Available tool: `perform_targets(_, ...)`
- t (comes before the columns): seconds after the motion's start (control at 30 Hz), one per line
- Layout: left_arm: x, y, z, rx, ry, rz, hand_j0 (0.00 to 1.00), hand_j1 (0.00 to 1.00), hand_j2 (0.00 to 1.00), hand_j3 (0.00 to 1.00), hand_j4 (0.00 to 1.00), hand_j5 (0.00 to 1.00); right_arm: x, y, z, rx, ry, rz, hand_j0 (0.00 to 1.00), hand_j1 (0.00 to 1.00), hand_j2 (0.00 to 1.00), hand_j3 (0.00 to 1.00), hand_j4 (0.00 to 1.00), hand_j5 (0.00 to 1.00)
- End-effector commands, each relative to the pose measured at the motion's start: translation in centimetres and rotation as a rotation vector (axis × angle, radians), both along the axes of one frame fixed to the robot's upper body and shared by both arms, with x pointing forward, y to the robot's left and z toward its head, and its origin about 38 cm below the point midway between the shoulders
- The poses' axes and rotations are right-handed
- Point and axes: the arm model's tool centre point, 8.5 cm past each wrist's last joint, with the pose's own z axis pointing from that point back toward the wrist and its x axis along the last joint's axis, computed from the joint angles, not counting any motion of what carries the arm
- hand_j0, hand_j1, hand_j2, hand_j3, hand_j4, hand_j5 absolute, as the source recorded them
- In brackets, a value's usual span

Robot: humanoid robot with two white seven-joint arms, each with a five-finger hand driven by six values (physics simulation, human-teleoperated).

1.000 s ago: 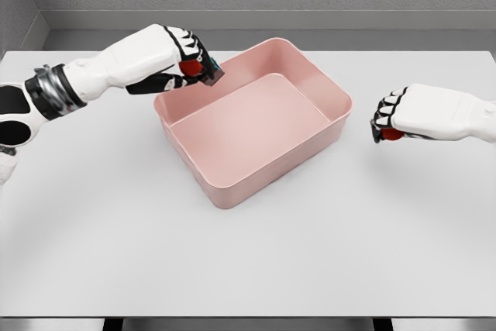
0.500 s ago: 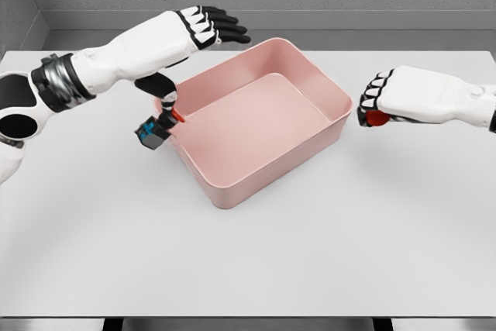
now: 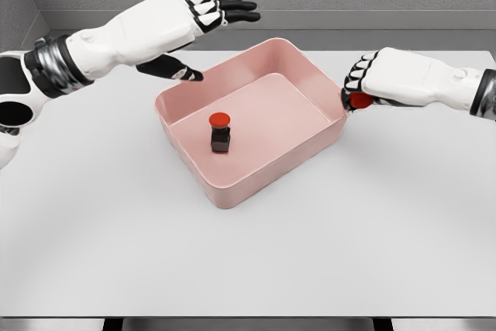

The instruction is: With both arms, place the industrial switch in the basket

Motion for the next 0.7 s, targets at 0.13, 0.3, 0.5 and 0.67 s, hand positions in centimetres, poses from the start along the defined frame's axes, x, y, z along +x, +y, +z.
perform_targets(0.13, 0.0, 3.9, 0.5, 0.016, -0.003, 0.081, 1.00, 1.00, 1.00, 1.00, 1.00, 1.00, 0.7, 1.6, 0.2, 0.039, -0.004, 0.021, 0.46, 0.46, 0.46, 0.46, 0.46, 0.46)
perform_targets(0.3, -0.5, 6.7, -0.2, 0.001, 0.035, 0.133, 1.00, 1.00, 1.00, 1.00, 1.00, 1.00, 1.3, 2.6, 0.2, 0.061, -0.007, 0.032, 0.46, 0.46, 0.46, 0.46, 0.46, 0.46)
perform_targets(0.5, -0.7, 10.0, -1.6, 0.020, 0.083, 0.210, 1.00, 1.00, 1.00, 1.00, 1.00, 1.00, 2.4, 3.9, 0.4, 0.089, -0.012, 0.039, 0.46, 0.46, 0.46, 0.46, 0.46, 0.46)
perform_targets(0.67, -1.1, 11.3, -2.4, 0.025, 0.102, 0.240, 1.00, 1.00, 1.00, 1.00, 1.00, 1.00, 3.4, 4.9, 0.2, 0.115, -0.006, 0.037, 0.47, 0.47, 0.47, 0.47, 0.47, 0.47)
